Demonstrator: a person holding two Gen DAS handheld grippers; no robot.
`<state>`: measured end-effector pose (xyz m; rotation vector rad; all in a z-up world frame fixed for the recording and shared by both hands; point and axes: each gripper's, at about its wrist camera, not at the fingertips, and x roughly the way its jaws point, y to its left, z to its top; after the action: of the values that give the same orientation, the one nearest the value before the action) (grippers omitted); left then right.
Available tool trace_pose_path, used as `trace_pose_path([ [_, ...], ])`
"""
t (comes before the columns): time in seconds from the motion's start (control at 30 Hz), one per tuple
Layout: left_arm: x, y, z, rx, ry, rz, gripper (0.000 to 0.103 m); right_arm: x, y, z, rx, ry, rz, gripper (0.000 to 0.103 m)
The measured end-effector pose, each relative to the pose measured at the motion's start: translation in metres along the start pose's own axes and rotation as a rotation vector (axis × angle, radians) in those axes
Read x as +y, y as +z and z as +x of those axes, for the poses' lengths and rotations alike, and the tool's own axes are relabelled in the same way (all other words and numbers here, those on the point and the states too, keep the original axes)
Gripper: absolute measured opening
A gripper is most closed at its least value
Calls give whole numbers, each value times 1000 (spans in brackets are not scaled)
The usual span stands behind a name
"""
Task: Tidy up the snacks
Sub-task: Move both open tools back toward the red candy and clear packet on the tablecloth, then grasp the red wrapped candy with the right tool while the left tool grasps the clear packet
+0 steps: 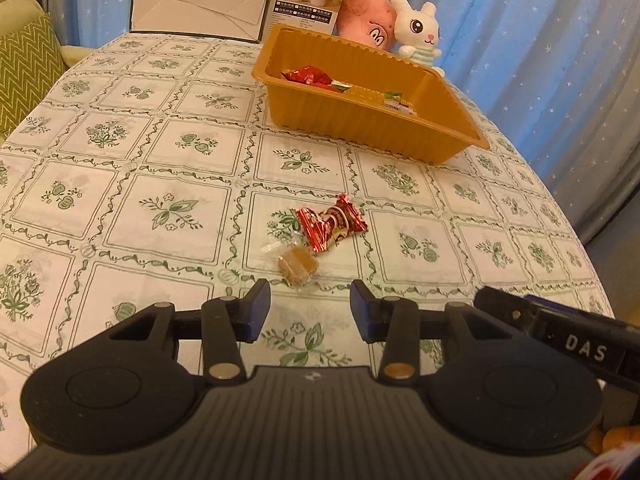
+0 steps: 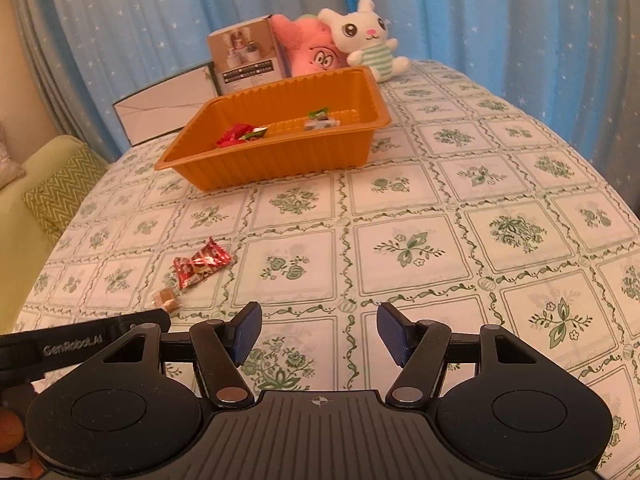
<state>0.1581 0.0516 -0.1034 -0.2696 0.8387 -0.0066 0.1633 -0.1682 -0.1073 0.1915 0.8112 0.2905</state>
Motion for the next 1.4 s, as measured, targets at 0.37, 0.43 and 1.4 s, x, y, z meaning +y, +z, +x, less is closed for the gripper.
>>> trace_pose_path([
  [0.37, -6, 10, 26, -12, 41, 6, 29, -8, 5, 9, 6, -7, 54, 64],
  [0.43, -6, 10, 27, -16, 50, 13, 25, -7, 5, 11, 8, -9, 56, 64],
  [1.4, 47, 69, -15, -1, 67, 243, 18, 82, 19, 81, 55, 227, -475, 64],
])
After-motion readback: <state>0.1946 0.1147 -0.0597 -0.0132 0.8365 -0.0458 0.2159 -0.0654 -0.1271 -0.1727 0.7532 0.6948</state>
